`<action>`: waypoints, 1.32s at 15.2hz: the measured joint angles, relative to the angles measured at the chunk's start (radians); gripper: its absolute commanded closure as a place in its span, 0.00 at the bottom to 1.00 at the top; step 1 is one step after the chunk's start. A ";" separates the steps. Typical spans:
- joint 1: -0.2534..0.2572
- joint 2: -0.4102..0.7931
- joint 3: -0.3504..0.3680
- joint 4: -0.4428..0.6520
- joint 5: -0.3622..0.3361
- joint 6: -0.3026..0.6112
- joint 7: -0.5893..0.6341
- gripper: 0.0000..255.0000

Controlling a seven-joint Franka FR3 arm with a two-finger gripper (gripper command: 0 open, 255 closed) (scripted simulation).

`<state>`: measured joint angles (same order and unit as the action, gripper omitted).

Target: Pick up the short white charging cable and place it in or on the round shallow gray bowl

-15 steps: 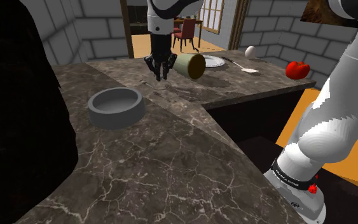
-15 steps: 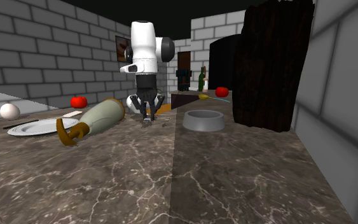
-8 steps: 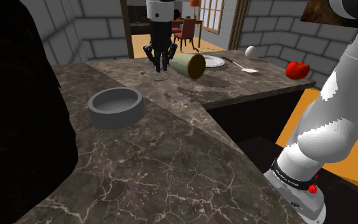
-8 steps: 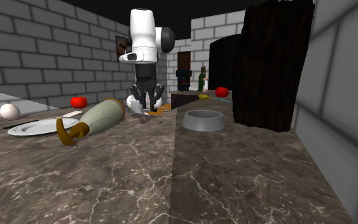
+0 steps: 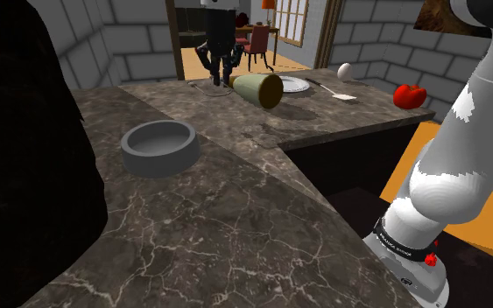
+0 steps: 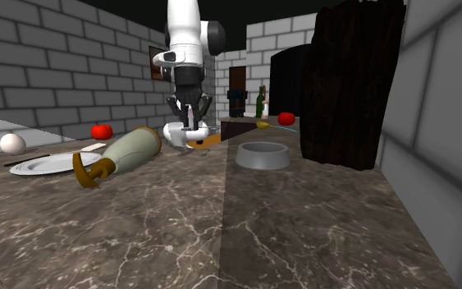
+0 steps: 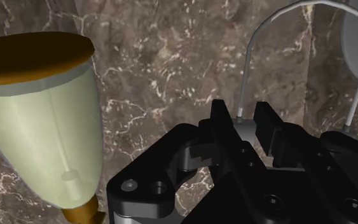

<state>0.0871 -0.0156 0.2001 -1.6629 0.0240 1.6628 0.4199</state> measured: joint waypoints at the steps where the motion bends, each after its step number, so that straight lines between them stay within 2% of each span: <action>1: 0.006 0.007 0.006 0.019 -0.002 -0.012 0.012 1.00; 6: 0.062 0.045 0.061 0.068 -0.013 -0.022 0.122 1.00; 15: 0.194 0.222 0.153 0.294 -0.080 -0.079 0.339 1.00; 20: 0.206 0.229 0.159 0.254 -0.084 -0.033 0.361 1.00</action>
<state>0.2927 0.2139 0.3591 -1.4086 -0.0604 1.6299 0.7810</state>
